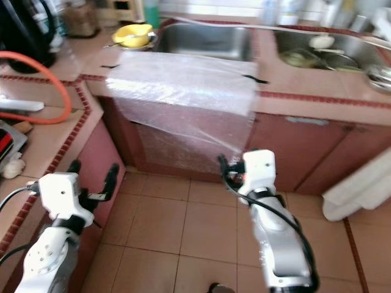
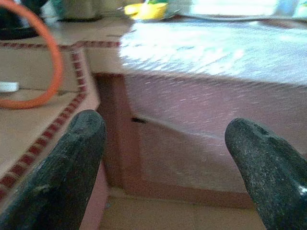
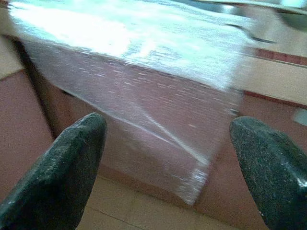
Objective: Kitchen organization
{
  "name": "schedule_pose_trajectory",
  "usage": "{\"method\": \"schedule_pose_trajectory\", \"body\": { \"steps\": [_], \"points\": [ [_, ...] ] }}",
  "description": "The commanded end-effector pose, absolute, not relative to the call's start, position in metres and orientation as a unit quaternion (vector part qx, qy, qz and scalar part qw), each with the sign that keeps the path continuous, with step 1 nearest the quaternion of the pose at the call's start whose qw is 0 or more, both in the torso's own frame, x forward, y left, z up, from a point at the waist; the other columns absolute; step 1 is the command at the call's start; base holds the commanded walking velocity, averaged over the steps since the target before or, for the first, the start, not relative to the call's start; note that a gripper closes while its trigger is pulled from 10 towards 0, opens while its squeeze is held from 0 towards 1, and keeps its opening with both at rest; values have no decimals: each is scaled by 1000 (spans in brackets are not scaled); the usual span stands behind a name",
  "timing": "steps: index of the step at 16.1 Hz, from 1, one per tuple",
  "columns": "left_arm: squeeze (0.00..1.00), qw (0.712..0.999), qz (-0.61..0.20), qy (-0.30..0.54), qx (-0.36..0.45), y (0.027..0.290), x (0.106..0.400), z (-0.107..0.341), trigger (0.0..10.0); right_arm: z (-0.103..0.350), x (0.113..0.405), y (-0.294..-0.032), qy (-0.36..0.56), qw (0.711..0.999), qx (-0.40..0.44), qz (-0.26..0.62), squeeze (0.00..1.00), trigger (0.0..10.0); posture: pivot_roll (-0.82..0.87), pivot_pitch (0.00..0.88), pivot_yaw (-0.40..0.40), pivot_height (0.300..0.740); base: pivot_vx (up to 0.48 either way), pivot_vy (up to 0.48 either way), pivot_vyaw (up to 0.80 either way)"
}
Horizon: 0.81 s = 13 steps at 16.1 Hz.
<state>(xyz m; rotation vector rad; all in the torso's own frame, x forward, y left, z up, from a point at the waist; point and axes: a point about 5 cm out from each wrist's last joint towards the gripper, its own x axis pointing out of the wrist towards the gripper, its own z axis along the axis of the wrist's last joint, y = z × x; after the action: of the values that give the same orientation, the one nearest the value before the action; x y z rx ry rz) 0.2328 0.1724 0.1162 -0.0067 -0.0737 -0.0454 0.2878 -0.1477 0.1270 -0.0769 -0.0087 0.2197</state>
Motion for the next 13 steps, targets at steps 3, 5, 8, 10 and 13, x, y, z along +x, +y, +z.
{"method": "schedule_pose_trajectory", "body": {
  "steps": [3, 5, 8, 10, 13],
  "points": [
    [0, 998, -31, -45, -8, 169, 232, 120, 10000, 125, 287, -153, -1, 994, -46, 104, 0, 10000, -103, 166, 31, 740, 404, 0, 0],
    [0, 998, -33, -43, -9, 169, 232, 120, 10000, 125, 287, -153, -2, 993, -47, 105, 0, 10000, -103, 168, 32, 740, 412, 0, 0],
    [0, 998, -36, -43, -10, 168, 232, 120, 10000, 126, 287, -152, -5, 993, -47, 105, 0, 10000, -102, 168, 33, 740, 419, 0, 0],
    [0, 998, -38, -42, -10, 168, 232, 120, 10000, 126, 288, -151, -3, 993, -43, 106, 0, 10000, -102, 169, 35, 740, 420, 0, 0],
    [0, 998, -46, -37, -13, 166, 231, 118, 10000, 125, 288, -151, 0, 993, -45, 108, 0, 10000, -104, 171, 36, 740, 416, 0, -504]
  ]
}}
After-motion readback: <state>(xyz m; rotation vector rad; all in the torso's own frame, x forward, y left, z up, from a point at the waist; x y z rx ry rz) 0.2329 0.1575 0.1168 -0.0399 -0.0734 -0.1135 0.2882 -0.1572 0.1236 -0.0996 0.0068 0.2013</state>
